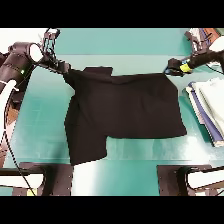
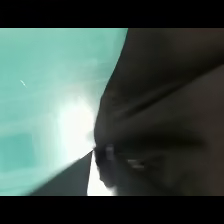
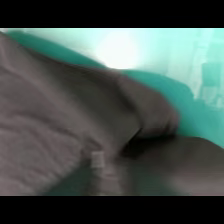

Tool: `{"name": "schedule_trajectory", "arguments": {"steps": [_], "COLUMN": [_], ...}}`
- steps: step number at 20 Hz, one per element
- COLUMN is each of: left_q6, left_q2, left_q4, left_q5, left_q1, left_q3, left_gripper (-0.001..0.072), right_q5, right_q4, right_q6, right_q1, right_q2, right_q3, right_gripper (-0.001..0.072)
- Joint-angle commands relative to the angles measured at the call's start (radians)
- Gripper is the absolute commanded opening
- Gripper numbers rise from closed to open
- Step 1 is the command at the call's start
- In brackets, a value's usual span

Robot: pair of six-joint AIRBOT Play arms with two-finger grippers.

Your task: Fold the shirts.

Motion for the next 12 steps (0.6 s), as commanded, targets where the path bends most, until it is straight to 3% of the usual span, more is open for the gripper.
{"name": "schedule_trajectory", "arguments": {"steps": [1,6,7,8,12], "left_q6": [-0.013,0.002,0.029,0.061,0.095], "left_q2": [-0.026,0.038,0.068,0.109,0.302], "left_q4": [-0.002,-0.095,-0.143,-0.191,-0.228], "left_q5": [-0.023,-0.338,-0.380,-0.404,-0.372], "left_q1": [0.036,0.166,0.193,0.217,0.245], "left_q3": [-0.002,-0.027,-0.055,-0.100,-0.392], "left_gripper": [0.0550,0.0529,0.0400,0.0369,0.0371], "right_q5": [0.038,0.209,0.250,0.277,0.324], "right_q4": [0.097,0.161,0.161,0.162,0.160], "right_q6": [-0.008,-0.093,-0.103,-0.105,-0.105], "right_q1": [-0.008,-0.029,-0.029,-0.029,-0.029], "right_q2": [-0.089,0.005,0.029,0.051,0.145], "right_q3": [0.106,0.117,0.117,0.117,0.117], "right_gripper": [0.0467,0.0439,0.0439,0.0439,0.0439]}}
